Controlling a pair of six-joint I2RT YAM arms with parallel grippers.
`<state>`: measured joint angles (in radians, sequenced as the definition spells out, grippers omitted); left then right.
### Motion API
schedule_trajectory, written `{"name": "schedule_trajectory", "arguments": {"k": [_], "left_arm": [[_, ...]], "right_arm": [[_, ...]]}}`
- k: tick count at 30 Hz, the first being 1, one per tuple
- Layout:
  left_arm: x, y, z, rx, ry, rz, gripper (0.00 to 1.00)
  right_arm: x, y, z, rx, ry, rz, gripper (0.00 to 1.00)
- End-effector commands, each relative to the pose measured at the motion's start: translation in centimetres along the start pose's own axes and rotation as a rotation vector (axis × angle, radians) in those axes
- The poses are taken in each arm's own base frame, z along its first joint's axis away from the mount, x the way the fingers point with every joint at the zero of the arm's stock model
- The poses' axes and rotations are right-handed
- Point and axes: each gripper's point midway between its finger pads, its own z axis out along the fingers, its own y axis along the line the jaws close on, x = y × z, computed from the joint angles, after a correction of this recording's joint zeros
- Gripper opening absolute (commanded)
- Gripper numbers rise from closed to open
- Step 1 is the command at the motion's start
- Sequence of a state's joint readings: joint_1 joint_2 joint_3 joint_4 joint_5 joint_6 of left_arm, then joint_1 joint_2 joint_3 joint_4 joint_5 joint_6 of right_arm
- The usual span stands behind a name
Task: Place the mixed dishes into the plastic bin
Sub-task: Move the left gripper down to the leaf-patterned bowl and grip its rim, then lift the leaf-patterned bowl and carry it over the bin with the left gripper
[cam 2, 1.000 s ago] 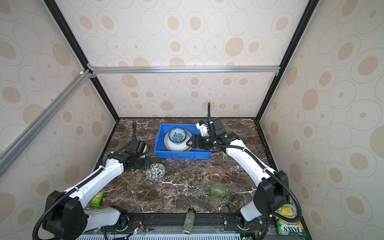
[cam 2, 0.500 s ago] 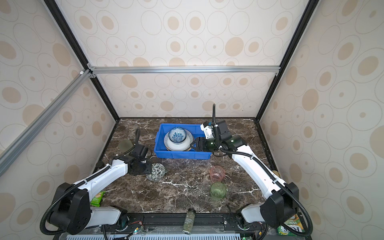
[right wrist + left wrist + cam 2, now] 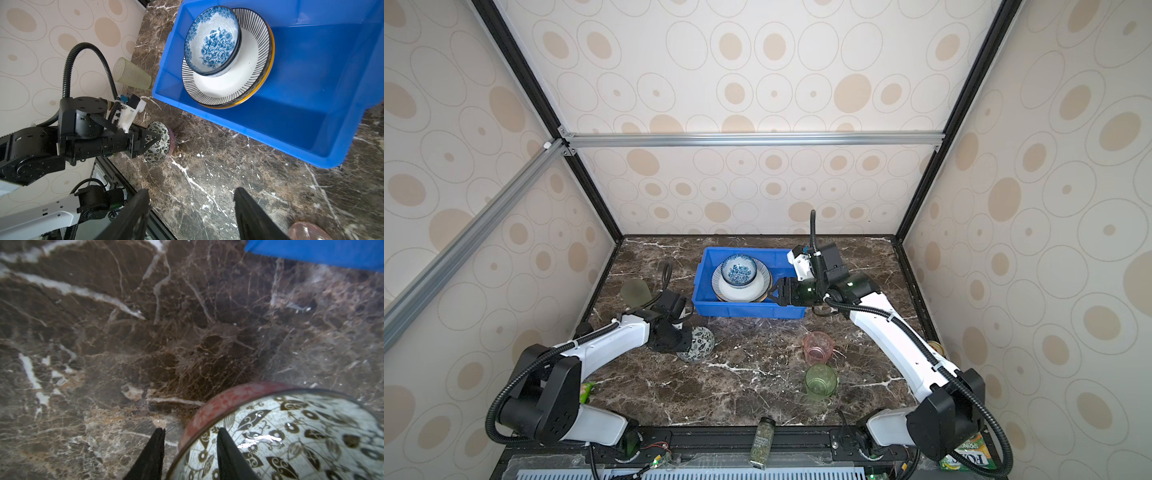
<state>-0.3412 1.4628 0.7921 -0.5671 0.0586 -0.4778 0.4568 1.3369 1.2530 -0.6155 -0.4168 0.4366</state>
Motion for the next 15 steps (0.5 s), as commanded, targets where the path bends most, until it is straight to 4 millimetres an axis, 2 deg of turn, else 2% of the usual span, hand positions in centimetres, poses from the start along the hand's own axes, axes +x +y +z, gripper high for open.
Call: {"name": "schedule_trajectory", "arguments": {"k": [1, 7, 10, 15], "left_arm": [[0.1, 0.1, 0.3, 0.001, 0.012, 0.012, 0.39], [0.3, -0.1, 1.4, 0.004, 0.041, 0.015, 0.13], [0.4, -0.1, 1.7, 0.004, 0.048, 0.012, 0.06], [0.2, -0.2, 1.5, 0.006, 0.044, 0.017, 0.01]], "right_arm": [[0.4, -0.7, -0.9, 0.038, -0.015, -0.007, 0.69], [0.4, -1.2, -0.9, 0.075, -0.002, -0.017, 0.69], [0.3, -1.3, -1.0, 0.082, -0.005, -0.019, 0.69], [0.3, -1.6, -1.1, 0.097, -0.004, -0.021, 0.69]]}}
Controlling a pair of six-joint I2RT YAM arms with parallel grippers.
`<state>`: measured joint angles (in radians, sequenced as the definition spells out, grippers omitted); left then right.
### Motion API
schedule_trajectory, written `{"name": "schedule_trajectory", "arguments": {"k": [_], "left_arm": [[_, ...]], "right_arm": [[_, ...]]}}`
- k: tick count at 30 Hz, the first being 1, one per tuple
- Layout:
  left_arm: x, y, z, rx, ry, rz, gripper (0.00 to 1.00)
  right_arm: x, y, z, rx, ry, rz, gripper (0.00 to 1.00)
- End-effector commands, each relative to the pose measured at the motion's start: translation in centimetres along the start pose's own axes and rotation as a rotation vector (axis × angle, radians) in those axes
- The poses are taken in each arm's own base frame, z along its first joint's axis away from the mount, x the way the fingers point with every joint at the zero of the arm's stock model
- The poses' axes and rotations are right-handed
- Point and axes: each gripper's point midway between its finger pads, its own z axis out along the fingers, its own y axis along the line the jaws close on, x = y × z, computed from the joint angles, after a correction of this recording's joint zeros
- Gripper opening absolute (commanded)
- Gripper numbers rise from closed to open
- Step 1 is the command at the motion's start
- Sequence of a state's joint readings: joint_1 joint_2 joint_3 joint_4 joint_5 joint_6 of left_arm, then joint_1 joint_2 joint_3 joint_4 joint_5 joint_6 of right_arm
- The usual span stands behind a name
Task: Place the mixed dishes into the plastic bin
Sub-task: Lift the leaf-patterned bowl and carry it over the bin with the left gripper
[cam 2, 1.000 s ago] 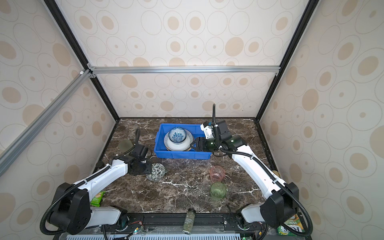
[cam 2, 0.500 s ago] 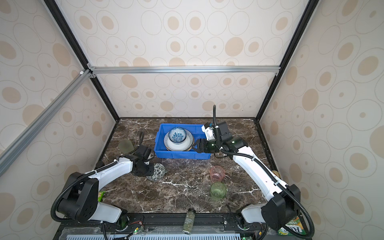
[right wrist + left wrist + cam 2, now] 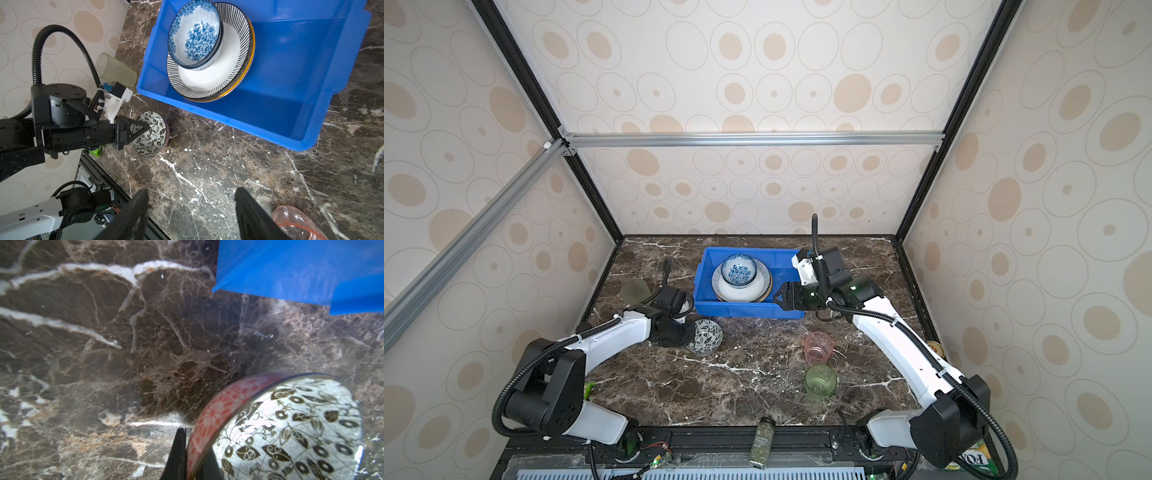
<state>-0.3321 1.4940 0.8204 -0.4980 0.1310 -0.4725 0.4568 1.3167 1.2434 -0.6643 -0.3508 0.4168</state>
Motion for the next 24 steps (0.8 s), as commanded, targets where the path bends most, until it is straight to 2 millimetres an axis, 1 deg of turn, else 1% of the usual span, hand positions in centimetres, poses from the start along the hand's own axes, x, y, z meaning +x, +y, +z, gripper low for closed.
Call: {"name": "schedule_trajectory", "arguments": {"k": [1, 8, 17, 22, 24], "left_arm": [[2.0, 1.8, 1.1, -0.086, 0.077, 0.020, 0.01], [1.2, 1.4, -0.5, -0.079, 0.055, 0.040, 0.00], [-0.1, 0.5, -3.9, -0.049, -0.004, 0.059, 0.00], [-0.5, 0.1, -5.1, -0.035, -0.018, 0.071, 0.00], [-0.8, -0.4, -5.9, -0.017, -0.027, 0.075, 0.00]], "right_arm": [[-0.3, -0.3, -0.5, 0.024, -0.008, -0.014, 0.69], [-0.4, -0.4, -0.5, 0.029, -0.012, -0.014, 0.69], [-0.6, -0.5, -0.1, 0.032, -0.005, -0.009, 0.69], [-0.7, -0.3, 0.1, 0.024, -0.004, -0.008, 0.69], [-0.7, -0.3, 0.2, 0.021, -0.001, -0.010, 0.68]]}}
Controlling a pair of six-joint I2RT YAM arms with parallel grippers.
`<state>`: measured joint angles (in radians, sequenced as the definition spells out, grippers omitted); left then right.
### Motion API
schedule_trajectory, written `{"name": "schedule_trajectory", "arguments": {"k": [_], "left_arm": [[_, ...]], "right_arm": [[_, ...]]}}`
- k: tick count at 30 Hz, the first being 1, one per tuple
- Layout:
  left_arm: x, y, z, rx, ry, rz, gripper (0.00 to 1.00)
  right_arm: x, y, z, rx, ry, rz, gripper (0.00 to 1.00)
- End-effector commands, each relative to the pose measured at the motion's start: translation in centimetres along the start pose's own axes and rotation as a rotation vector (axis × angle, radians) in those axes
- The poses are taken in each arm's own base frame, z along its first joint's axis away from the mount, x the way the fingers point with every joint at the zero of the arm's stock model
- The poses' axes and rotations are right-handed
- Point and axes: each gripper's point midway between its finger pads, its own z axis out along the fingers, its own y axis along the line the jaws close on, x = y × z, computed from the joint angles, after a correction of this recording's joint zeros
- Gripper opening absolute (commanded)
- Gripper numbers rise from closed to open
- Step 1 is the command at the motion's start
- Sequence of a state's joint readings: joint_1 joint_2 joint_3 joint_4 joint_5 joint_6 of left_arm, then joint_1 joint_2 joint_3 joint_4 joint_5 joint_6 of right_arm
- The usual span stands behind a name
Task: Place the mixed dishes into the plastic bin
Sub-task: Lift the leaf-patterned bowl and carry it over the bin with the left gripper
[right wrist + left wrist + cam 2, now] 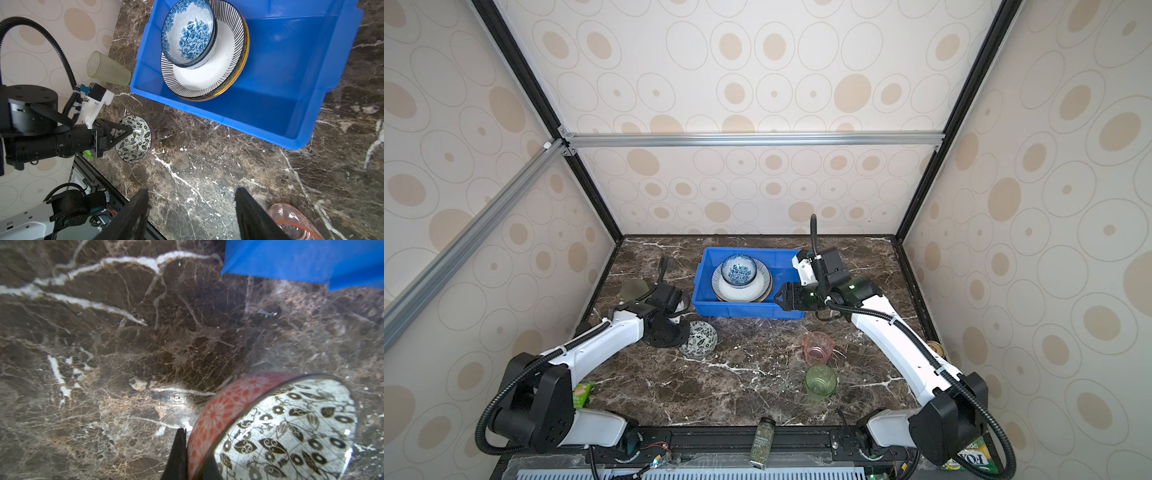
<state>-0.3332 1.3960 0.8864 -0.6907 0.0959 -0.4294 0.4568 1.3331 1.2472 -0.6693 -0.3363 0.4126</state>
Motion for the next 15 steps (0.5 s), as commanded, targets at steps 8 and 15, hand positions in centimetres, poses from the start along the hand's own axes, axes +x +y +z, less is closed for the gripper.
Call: {"name": "schedule_trajectory", "arguments": {"k": [8, 15], "left_arm": [[-4.1, -2.5, -6.2, 0.073, -0.133, 0.057, 0.00], [-6.8, -4.1, -9.2, 0.123, -0.208, 0.082, 0.00]], "right_arm": [[-0.9, -0.3, -0.3, 0.033, -0.012, -0.028, 0.66], [-0.9, -0.4, -0.5, 0.037, -0.017, -0.036, 0.64]]}}
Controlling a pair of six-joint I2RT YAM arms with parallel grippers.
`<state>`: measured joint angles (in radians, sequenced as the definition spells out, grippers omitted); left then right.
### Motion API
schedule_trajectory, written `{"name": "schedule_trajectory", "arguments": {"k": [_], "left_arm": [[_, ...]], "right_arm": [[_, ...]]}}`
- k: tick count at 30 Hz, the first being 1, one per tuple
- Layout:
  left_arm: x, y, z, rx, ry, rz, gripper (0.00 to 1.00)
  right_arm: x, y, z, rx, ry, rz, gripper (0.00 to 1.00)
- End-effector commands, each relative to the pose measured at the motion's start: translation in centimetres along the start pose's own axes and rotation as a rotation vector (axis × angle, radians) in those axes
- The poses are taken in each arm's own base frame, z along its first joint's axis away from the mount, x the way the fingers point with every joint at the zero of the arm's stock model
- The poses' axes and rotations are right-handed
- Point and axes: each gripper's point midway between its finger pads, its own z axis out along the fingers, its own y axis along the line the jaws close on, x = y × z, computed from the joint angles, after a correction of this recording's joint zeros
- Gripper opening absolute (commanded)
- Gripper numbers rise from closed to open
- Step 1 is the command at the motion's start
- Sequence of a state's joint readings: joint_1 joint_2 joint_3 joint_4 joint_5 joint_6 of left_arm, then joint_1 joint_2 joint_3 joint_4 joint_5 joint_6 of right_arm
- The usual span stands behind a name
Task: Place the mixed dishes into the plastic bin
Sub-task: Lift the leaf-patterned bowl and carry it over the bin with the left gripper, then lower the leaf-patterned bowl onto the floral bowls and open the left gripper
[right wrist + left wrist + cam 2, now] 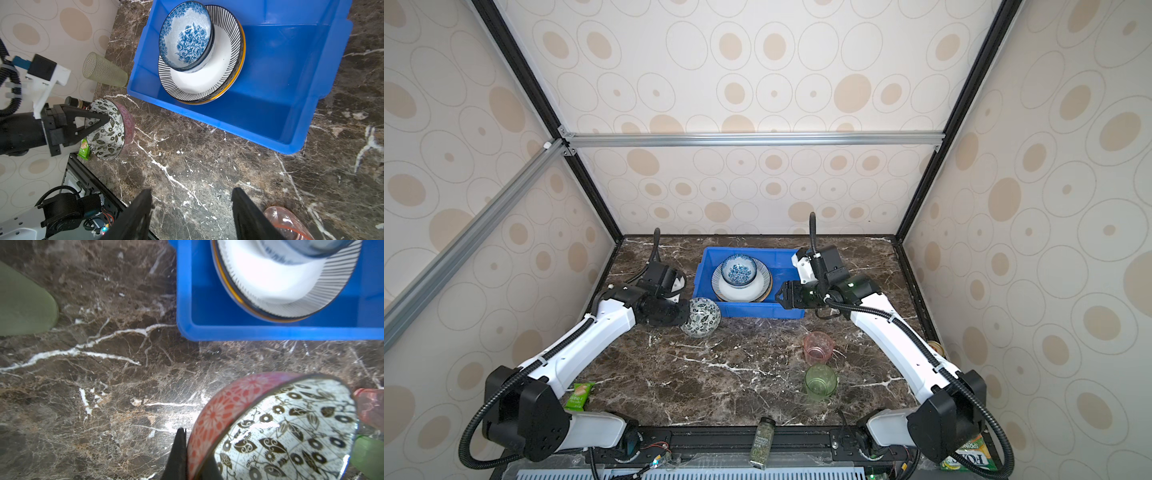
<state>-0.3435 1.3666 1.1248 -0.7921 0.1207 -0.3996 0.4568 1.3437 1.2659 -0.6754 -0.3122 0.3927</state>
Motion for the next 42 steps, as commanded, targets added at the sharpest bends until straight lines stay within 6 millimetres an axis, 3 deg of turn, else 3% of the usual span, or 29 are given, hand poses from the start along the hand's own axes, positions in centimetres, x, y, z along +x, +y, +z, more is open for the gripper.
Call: {"name": "schedule_trajectory", "arguments": {"k": [1, 9, 18, 42], "left_arm": [[-2.3, -1.5, -2.6, 0.047, -0.069, 0.041, 0.00], [-5.8, -3.0, -3.5, 0.085, -0.143, 0.056, 0.00], [-9.8, -4.6, -2.7, 0.113, -0.195, 0.066, 0.00], [-16.6, -7.7, 2.6, 0.172, -0.199, 0.093, 0.00]], "right_arm": [[-0.3, -0.2, -0.6, 0.017, -0.006, -0.017, 0.64], [-0.2, -0.5, -0.9, 0.039, -0.006, -0.029, 0.64], [-0.5, -0.7, -0.8, 0.055, -0.006, -0.032, 0.65], [0.8, -2.1, -1.0, 0.115, 0.004, -0.004, 0.65]]}}
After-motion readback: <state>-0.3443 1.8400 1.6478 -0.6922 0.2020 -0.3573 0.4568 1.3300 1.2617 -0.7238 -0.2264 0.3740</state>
